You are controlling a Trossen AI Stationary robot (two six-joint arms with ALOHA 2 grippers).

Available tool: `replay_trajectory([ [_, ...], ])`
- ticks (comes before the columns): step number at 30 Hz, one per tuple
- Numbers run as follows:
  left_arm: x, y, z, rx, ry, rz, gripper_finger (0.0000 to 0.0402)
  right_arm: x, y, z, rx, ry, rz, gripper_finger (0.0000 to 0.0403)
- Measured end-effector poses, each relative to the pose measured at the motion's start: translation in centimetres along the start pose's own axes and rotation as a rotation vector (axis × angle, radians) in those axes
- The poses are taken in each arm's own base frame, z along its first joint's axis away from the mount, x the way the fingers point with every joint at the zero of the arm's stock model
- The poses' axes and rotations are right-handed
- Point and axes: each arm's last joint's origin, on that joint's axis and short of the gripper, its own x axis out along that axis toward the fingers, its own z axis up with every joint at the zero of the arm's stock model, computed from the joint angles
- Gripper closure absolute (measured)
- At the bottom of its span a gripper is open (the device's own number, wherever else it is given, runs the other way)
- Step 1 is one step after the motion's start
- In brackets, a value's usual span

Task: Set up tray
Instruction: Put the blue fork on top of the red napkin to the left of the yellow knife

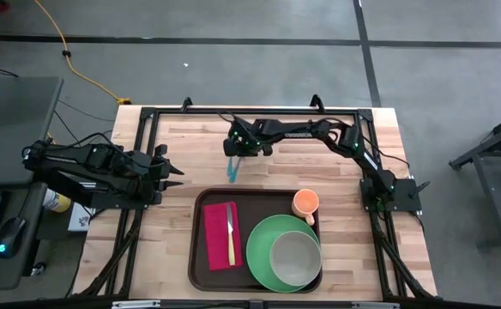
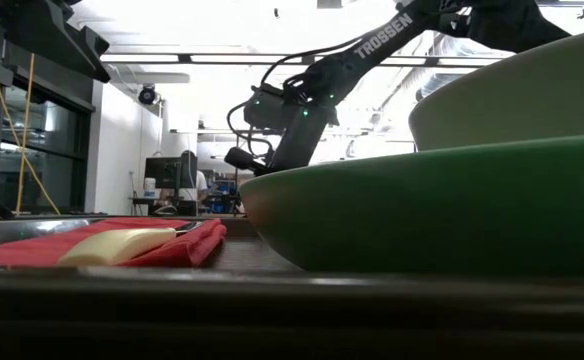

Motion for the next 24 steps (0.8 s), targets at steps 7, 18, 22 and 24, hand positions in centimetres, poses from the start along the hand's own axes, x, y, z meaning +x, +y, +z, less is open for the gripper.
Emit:
replay_trajectory([
  [7, 0.0, 0.0, 0.0, 0.005, 0.0, 0.0, 0.0229, 0.06, 0.2, -0.35, -0.006, -0.017, -0.005, 0.0345],
  [18, 0.0, 0.0, 0.0, 0.007, 0.0, 0.0, 0.0229, 0.13, 0.41, -0.54, 0.006, -0.036, 0.0, 0.0378],
  [22, 0.0, 0.0, 0.0, 0.007, 0.0, 0.0, 0.0229, 0.2, 0.57, -0.55, 0.004, -0.036, 0.018, 0.0399],
  [24, 0.0, 0.0, 0.0, 0.007, 0.0, 0.0, 0.0229, 0.2, 0.57, -0.56, 0.004, -0.036, 0.018, 0.0399],
])
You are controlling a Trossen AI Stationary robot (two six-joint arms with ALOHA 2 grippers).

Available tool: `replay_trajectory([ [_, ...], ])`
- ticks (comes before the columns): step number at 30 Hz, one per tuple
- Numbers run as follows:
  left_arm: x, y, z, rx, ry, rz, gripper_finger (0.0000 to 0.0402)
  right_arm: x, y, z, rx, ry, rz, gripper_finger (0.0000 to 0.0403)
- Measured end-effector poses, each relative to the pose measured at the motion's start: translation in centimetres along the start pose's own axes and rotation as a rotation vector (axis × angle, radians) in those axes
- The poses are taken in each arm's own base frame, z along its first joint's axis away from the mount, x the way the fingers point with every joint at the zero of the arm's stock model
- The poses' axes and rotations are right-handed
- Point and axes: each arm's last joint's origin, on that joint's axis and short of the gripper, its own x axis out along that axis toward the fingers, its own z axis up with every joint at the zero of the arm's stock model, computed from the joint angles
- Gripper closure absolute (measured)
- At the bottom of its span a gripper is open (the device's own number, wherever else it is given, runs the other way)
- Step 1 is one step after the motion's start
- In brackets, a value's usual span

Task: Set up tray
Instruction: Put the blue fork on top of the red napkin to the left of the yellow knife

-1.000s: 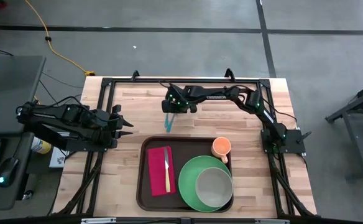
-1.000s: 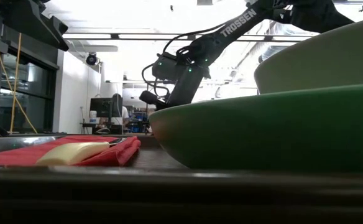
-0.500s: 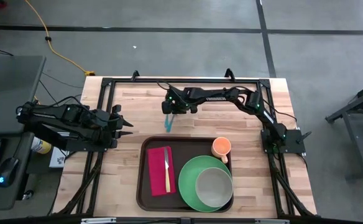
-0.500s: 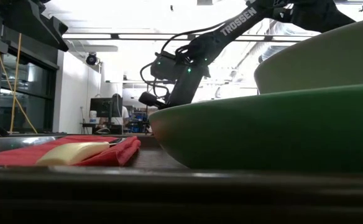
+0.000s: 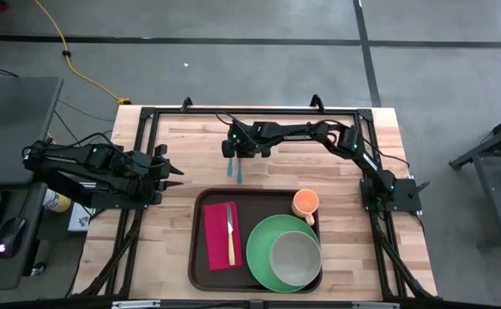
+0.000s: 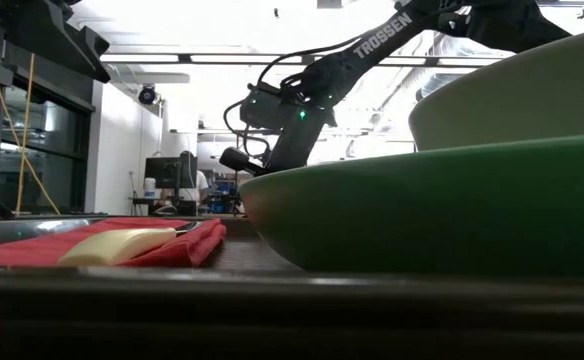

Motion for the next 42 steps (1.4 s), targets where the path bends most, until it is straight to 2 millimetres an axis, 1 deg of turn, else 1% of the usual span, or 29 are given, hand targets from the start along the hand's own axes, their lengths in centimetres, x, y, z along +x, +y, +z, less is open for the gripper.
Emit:
replay_trajectory([
  [10, 0.0, 0.0, 0.0, -0.001, 0.0, 0.0, 0.0229, 0.0, -0.1, -0.3, -0.029, 0.015, -0.025, 0.0402],
  [17, 0.0, 0.0, 0.0, -0.004, 0.0, -0.001, 0.0229, -0.8, 0.1, -0.8, -0.063, 0.022, -0.036, 0.0403],
  [22, 0.0, 0.0, 0.0, -0.004, 0.0, -0.001, 0.0229, -2.5, 0.1, -1.3, -0.113, 0.024, -0.102, 0.0403],
  [26, 0.0, 0.0, 0.0, -0.004, -0.001, -0.001, 0.0229, -4.2, 0.6, -1.4, -0.157, -0.006, -0.099, 0.0402],
  [30, 0.0, 0.0, 0.0, -0.004, -0.001, -0.001, 0.0229, -5.3, 1.1, -1.7, -0.177, -0.038, -0.096, 0.0402],
  [34, 0.0, 0.0, 0.0, -0.004, -0.001, -0.001, 0.0229, -6.3, 1.8, -2.1, -0.188, -0.045, -0.055, 0.0402],
  [37, 0.0, 0.0, 0.0, -0.003, -0.001, -0.001, 0.0229, -7.1, 2.7, -3.2, -0.191, -0.041, -0.017, 0.0402],
  [40, 0.0, 0.0, 0.0, -0.003, -0.002, -0.001, 0.0229, -7.8, 4.1, -5.5, -0.187, -0.034, 0.041, 0.0402],
  [42, 0.0, 0.0, 0.0, -0.004, -0.002, -0.001, 0.0229, -8.0, 5.0, -7.4, -0.18, -0.036, 0.076, 0.0402],
])
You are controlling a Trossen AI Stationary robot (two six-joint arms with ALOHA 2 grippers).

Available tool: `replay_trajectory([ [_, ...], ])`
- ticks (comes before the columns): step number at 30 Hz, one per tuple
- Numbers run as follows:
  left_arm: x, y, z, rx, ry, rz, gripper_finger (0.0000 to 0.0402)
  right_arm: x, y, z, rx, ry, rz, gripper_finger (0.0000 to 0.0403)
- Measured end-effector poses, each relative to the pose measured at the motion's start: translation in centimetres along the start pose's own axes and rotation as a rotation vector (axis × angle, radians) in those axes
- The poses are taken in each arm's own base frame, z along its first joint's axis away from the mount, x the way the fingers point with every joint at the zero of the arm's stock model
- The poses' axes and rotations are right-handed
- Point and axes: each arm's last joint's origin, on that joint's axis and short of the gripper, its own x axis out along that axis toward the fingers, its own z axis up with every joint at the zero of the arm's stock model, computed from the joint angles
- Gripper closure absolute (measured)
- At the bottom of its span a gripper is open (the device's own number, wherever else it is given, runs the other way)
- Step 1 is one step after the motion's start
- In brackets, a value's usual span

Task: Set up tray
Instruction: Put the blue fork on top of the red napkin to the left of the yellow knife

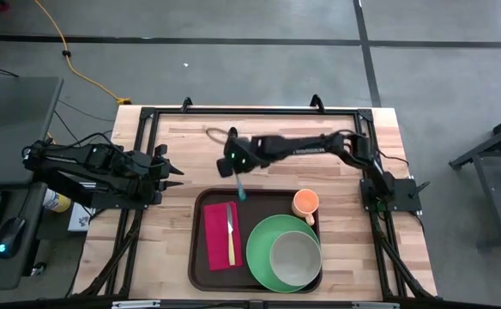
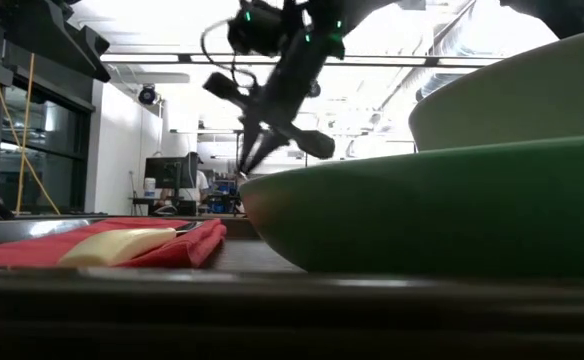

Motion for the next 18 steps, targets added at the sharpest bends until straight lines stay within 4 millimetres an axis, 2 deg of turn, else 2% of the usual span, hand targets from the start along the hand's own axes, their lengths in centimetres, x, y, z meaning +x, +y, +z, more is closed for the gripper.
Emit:
replay_trajectory([
  [6, 0.0, 0.0, 0.0, 0.0, -0.004, 0.0, 0.0229, -0.6, 3.5, -5.4, 0.045, -0.033, 0.109, 0.0402],
  [13, 0.0, 0.0, 0.0, 0.0, -0.004, 0.0, 0.0229, -1.6, 5.9, -11.2, 0.107, -0.041, 0.186, 0.0402],
  [18, 0.0, 0.0, 0.1, 0.002, -0.005, 0.0, 0.0229, -2.4, 6.6, -14.6, 0.144, -0.051, 0.193, 0.0402],
])
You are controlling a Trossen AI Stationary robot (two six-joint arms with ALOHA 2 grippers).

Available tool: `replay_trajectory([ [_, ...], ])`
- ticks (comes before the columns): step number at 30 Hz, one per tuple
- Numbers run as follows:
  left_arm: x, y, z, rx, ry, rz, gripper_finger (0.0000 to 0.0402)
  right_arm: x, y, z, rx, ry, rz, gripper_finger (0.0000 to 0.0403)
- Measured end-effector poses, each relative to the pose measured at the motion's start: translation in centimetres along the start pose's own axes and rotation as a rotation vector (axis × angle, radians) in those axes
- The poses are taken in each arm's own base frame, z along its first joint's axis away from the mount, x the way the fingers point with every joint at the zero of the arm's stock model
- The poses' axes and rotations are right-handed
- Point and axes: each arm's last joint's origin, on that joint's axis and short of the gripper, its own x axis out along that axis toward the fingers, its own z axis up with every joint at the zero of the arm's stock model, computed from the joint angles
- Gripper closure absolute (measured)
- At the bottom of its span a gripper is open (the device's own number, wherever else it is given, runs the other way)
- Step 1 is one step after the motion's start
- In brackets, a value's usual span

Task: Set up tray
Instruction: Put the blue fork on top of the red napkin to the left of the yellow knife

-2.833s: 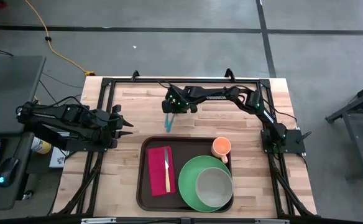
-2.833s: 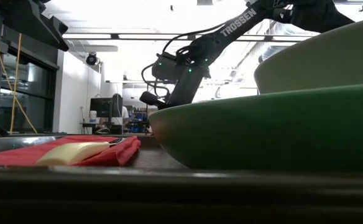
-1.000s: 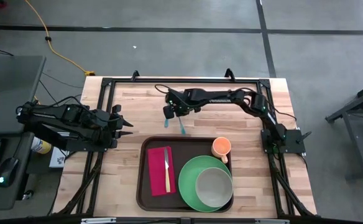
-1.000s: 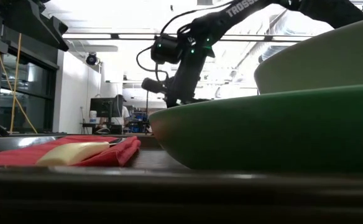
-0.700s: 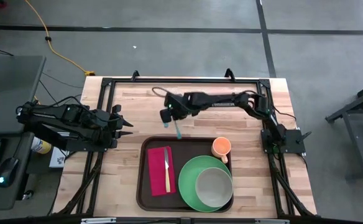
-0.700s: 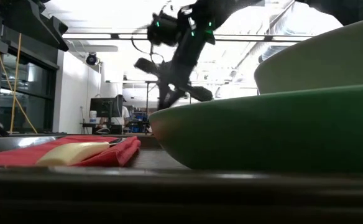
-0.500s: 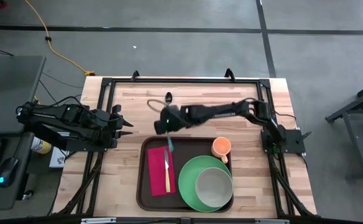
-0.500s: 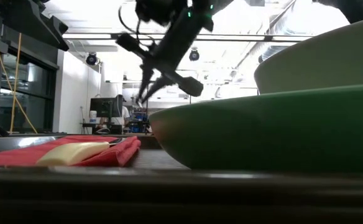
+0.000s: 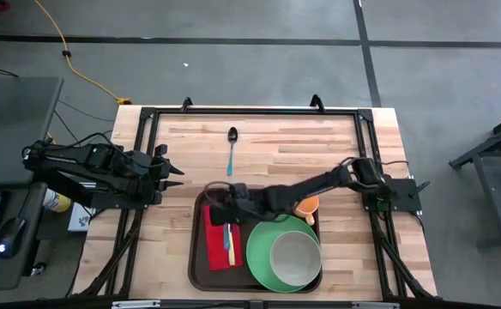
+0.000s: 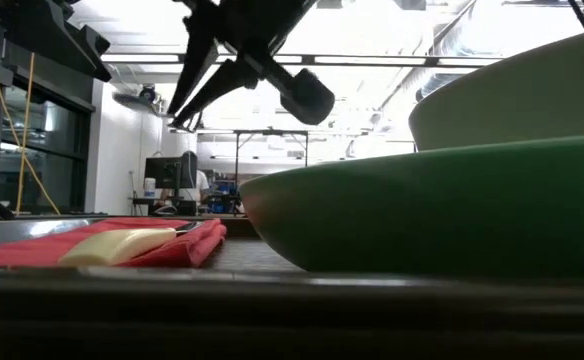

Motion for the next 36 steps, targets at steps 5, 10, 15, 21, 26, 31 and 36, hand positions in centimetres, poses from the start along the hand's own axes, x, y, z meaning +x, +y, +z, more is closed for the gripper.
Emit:
replay_trajectory([
  [5, 0.0, 0.0, 0.0, 0.0, 0.0, 0.002, 0.0229, 0.6, -0.1, -1.9, 0.03, -0.001, 0.02, 0.0402],
  [10, 0.0, 0.0, 0.0, -0.001, -0.003, 0.002, 0.0229, 2.3, -0.1, -3.1, 0.054, 0.038, 0.087, 0.0403],
  [15, 0.0, 0.0, 0.0, -0.008, -0.004, 0.002, 0.0229, 3.4, -0.8, -3.7, 0.046, 0.055, 0.059, 0.0403],
  [21, 0.0, 0.0, 0.0, -0.009, -0.002, 0.001, 0.0229, 3.4, -0.9, -3.7, 0.04, 0.074, 0.053, 0.0403],
  [26, 0.0, 0.0, 0.0, -0.01, -0.001, 0.001, 0.0229, 4.2, -1.4, -4.1, 0.036, 0.104, 0.036, 0.0403],
  [31, 0.0, 0.0, 0.0, -0.012, -0.001, 0.002, 0.0229, 4.9, -1.7, -4.3, 0.04, 0.116, 0.036, 0.0403],
  [36, 0.0, 0.0, 0.0, -0.02, -0.001, 0.002, 0.0229, 5.6, -2.1, -4.6, 0.039, 0.142, 0.031, 0.0403],
])
